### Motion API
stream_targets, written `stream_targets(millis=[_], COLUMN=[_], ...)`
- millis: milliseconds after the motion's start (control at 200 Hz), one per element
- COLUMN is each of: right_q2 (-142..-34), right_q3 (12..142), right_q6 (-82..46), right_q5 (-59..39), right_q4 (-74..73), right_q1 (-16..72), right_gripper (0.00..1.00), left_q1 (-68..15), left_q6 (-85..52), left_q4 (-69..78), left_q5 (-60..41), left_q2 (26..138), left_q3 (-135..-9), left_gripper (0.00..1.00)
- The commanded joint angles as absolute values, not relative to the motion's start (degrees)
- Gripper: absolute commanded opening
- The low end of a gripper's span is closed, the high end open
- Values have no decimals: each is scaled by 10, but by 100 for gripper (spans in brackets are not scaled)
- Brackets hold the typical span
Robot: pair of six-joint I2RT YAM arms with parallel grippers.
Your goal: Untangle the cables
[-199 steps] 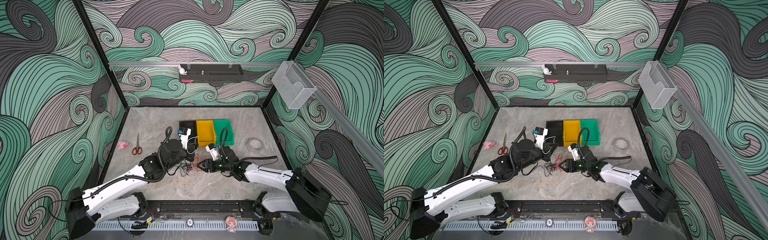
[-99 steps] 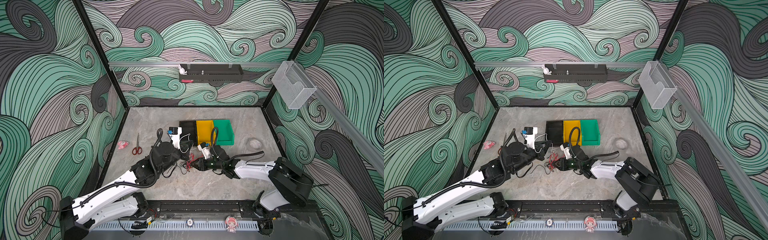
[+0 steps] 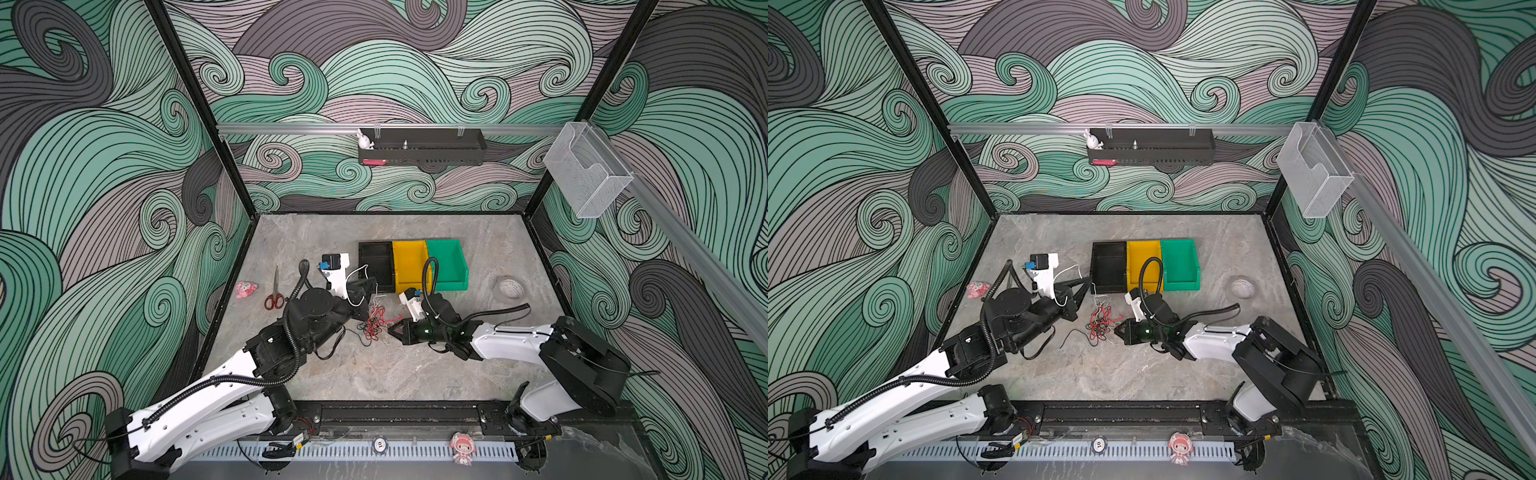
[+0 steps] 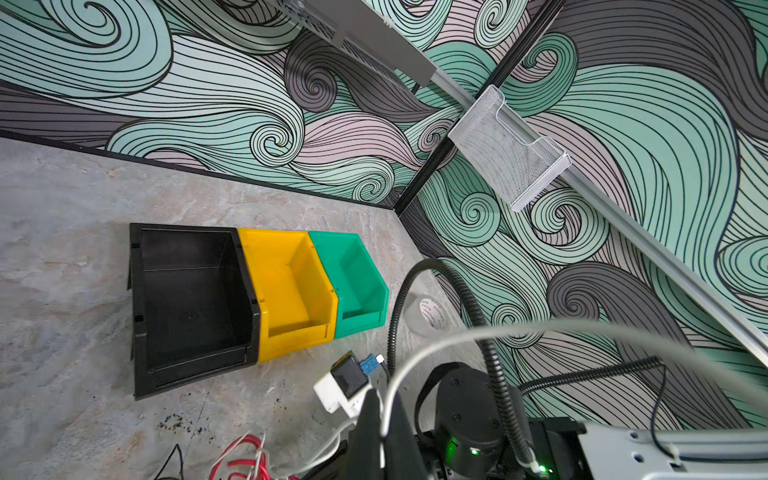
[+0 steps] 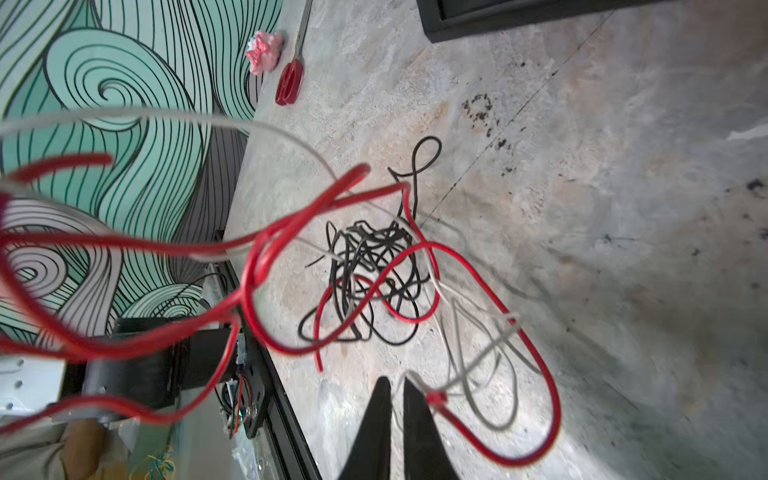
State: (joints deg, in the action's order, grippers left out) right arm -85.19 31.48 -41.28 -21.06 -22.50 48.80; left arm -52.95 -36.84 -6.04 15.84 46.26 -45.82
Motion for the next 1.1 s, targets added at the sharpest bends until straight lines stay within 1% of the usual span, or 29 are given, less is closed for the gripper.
stream_targets(millis=[0, 55, 200, 285, 330, 385, 415, 450, 535, 600, 686, 746, 861, 1001, 1096], right_q2=[-788, -751, -638, -595, -586, -585, -589, -596, -625, -647, -674, -691, -715, -731, -729], right_q3=[303, 296, 277, 281, 287, 299, 306, 316, 343, 359, 365, 367, 373, 377, 366], right_q6=[-372, -358, -347, -356, -356, -354, -353, -351, -340, -334, -336, -336, -334, -333, -336], right_q5=[-200, -192, -168, -170, -165, -149, -140, -135, -119, -117, -113, -105, -99, -80, -52], right_q4=[-182, -162, -120, -121, -122, -119, -114, -108, -82, -72, -81, -85, -96, -87, -82], right_q1=[490, 491, 496, 514, 530, 548, 553, 555, 555, 555, 555, 555, 555, 554, 552], right_gripper=[27, 33, 46, 52, 56, 68, 73, 76, 77, 75, 69, 59, 44, 18, 9], left_q1=[-525, -523, -520, -520, -519, -518, -518, -518, -518, -517, -518, -518, -518, -517, -518], left_q6=[-364, -363, -367, -368, -368, -369, -370, -372, -376, -380, -386, -389, -394, -394, -393], left_q4=[-71, -74, -75, -71, -71, -72, -73, -71, -73, -77, -76, -73, -71, -72, -75], left_q5=[187, 186, 180, 182, 182, 179, 175, 169, 158, 156, 156, 154, 150, 149, 150], left_q2=[456, 462, 475, 479, 481, 485, 486, 488, 488, 485, 480, 477, 476, 469, 461], left_q3=[-459, -457, -456, -451, -451, -452, -453, -453, -454, -453, -449, -446, -442, -443, -441], left_gripper=[0, 0, 0, 0, 0, 0, 0, 0, 0, 0, 0, 0, 0, 0, 0])
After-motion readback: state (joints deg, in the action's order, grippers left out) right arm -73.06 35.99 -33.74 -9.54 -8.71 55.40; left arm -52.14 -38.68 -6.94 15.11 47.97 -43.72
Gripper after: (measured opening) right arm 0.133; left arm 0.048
